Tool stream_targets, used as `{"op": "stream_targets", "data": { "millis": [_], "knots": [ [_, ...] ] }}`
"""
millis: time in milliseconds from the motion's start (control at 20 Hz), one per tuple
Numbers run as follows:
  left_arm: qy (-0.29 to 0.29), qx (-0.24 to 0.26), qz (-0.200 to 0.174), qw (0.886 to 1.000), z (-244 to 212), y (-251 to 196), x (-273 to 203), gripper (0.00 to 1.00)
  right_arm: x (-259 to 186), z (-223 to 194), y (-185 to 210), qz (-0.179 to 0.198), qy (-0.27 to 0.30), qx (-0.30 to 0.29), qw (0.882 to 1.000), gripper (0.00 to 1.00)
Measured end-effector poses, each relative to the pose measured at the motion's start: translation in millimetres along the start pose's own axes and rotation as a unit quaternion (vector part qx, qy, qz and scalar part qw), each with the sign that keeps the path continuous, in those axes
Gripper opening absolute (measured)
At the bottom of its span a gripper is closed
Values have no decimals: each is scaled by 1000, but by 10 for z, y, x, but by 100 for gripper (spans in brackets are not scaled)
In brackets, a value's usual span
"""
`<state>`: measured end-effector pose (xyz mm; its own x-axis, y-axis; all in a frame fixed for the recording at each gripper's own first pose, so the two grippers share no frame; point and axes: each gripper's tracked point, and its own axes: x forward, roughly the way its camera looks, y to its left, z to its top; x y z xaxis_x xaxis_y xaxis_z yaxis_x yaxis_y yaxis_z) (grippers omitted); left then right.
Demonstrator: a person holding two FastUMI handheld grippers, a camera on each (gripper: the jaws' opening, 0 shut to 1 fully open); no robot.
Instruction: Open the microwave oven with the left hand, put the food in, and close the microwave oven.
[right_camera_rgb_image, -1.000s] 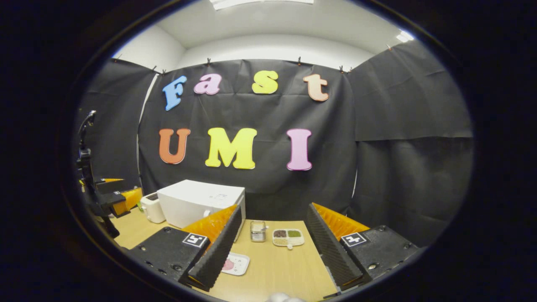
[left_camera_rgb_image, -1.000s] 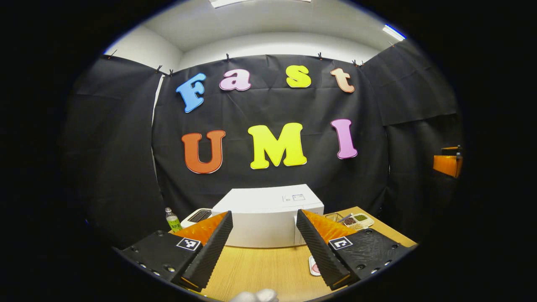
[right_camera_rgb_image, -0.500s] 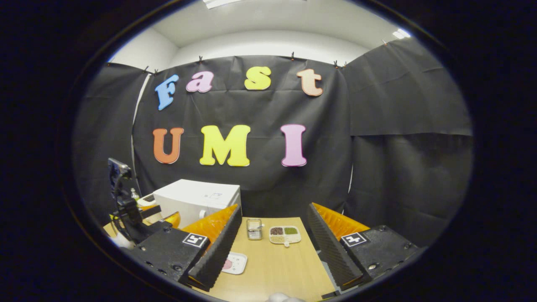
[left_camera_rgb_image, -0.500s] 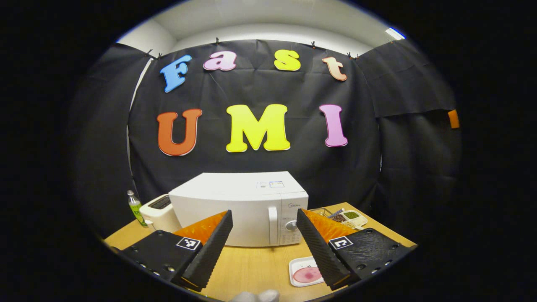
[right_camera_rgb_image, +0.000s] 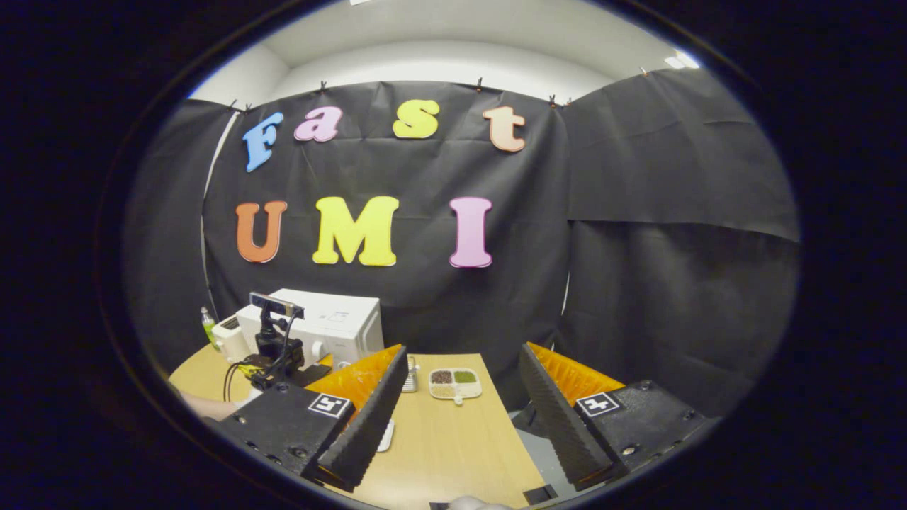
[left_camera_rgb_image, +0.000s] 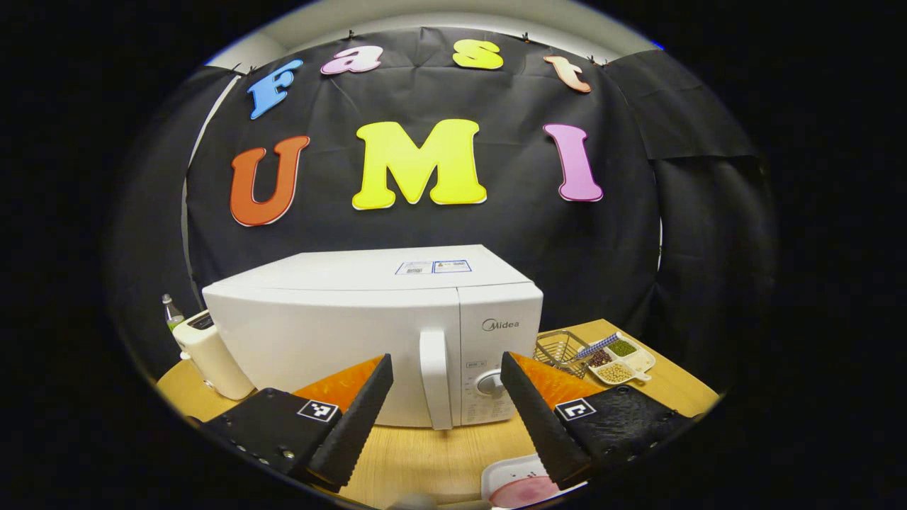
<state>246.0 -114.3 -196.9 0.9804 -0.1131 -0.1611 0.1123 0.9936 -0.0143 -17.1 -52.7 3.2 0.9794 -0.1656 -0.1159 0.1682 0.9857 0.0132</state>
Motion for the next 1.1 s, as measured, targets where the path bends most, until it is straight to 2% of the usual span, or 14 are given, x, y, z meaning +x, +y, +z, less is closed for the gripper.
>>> {"op": "stream_targets", "data": {
  "millis": [50, 100, 200, 300, 350, 400, 450, 500, 550, 650, 950, 1000, 1050, 1100],
  "knots": [
    [0, -3, 1, 1000, -28, 11, 76, 95, -4, -36, -21, -4, 5, 5, 1000, 92],
    [4, -7, 3, 1000, -56, 33, 138, 93, -18, -78, -35, -6, 12, 9, 1000, 100],
    [10, -8, 6, 1000, -123, 43, 237, 90, -49, -174, -81, -13, 24, 10, 1000, 100],
    [9, -9, 9, 1000, -128, 71, 303, 79, -77, -199, -95, -19, 27, 10, 999, 100],
    [7, -10, 13, 1000, -141, 102, 354, 53, -95, -192, -68, -17, 27, 13, 999, 100],
    [8, -18, 19, 1000, -151, 65, 346, 34, -103, -182, -31, -13, 27, 17, 999, 100],
    [7, -9, 21, 1000, -140, 82, 342, 25, -107, -192, 2, -11, 26, 19, 999, 100],
    [6, -2, 21, 1000, -137, 100, 331, 24, -114, -182, 20, -10, 25, 19, 999, 100],
    [10, -10, 17, 1000, -182, 89, 343, 17, -119, -183, 34, -9, 23, 20, 999, 100],
    [15, -22, 2, 1000, -214, 83, 321, 13, -145, -152, 105, -5, 18, 21, 1000, 100],
    [16, -15, -32, 999, -212, 70, 297, 13, -235, -57, 277, -2, 7, 4, 1000, 100],
    [17, -13, -36, 999, -208, 77, 295, 13, -260, -71, 293, -4, 8, 2, 1000, 92],
    [17, -11, -41, 999, -210, 72, 291, 13, -278, -82, 311, -4, 7, 1, 1000, 100],
    [16, -11, -43, 999, -205, 71, 293, 13, -301, -95, 317, -6, 7, 0, 1000, 100]
  ]
}}
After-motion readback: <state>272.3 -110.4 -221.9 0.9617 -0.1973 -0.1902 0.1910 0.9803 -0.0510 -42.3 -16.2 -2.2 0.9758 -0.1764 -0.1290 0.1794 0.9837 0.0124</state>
